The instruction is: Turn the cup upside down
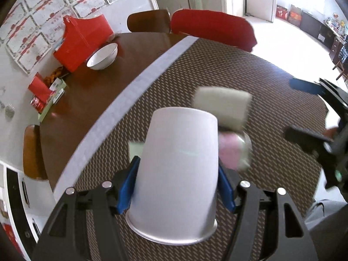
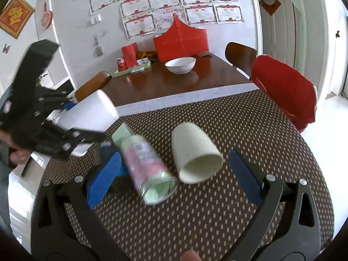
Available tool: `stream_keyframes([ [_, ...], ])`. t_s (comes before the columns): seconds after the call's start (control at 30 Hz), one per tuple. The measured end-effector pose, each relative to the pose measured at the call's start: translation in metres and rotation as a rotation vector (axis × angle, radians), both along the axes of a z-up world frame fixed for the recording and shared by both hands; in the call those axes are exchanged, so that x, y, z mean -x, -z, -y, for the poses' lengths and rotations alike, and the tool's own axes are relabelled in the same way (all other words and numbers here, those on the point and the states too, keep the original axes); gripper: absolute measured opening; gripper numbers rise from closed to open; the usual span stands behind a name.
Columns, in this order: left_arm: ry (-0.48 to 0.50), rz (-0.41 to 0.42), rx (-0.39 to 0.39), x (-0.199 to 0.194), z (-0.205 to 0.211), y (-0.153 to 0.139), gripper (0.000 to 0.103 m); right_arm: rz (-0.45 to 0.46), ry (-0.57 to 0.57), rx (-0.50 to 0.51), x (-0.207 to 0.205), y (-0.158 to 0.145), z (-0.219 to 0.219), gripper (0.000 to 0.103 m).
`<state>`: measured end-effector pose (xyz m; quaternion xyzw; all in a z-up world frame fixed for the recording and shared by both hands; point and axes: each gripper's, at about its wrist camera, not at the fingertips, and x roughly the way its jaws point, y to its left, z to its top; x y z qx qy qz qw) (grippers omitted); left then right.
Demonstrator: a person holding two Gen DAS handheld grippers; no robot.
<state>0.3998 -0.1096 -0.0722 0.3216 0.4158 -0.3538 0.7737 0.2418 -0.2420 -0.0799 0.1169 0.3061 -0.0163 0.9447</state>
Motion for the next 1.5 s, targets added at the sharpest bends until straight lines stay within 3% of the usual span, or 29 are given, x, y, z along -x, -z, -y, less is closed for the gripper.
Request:
stream_keyframes([
  [0.17, -0.060, -0.048, 0.025, 0.066, -0.027, 0.021, 0.065, -0.013, -0.018, 0.014, 0.043, 0.004, -0.015, 0.097],
  [0.3, -0.138, -0.147, 0.071, 0.107, -0.047, 0.053, 0.065, -0.034, -0.032, 0.020, 0.067, 0.012, -0.024, 0.097],
  [0.43, -0.213, -0.244, 0.094, 0.135, -0.055, 0.090, 0.065, -0.045, -0.048, 0.025, 0.087, 0.020, -0.030, 0.097],
  [0.6, -0.290, -0.288, 0.093, 0.153, -0.055, 0.120, 0.065, -0.049, -0.059, 0.030, 0.108, 0.028, -0.034, 0.097],
  [0.73, -0.363, -0.279, 0.121, 0.158, -0.058, 0.128, 0.065, -0.051, -0.051, 0.033, 0.120, 0.031, -0.034, 0.097],
  [0.83, -0.426, -0.231, 0.083, 0.161, -0.056, 0.129, 0.072, -0.045, -0.044, 0.031, 0.128, 0.031, -0.033, 0.097],
  [1.1, -0.453, -0.134, 0.123, 0.181, -0.061, 0.113, 0.077, -0.043, -0.039, 0.021, 0.142, 0.033, -0.044, 0.097],
  [1.4, -0.498, -0.053, 0.267, 0.208, -0.096, 0.074, 0.082, -0.025, -0.038, 0.007, 0.146, 0.023, -0.063, 0.097],
  [1.5, -0.539, -0.015, 0.324, 0.219, -0.112, 0.067, 0.091, -0.010, -0.047, 0.007, 0.148, 0.019, -0.071, 0.097],
])
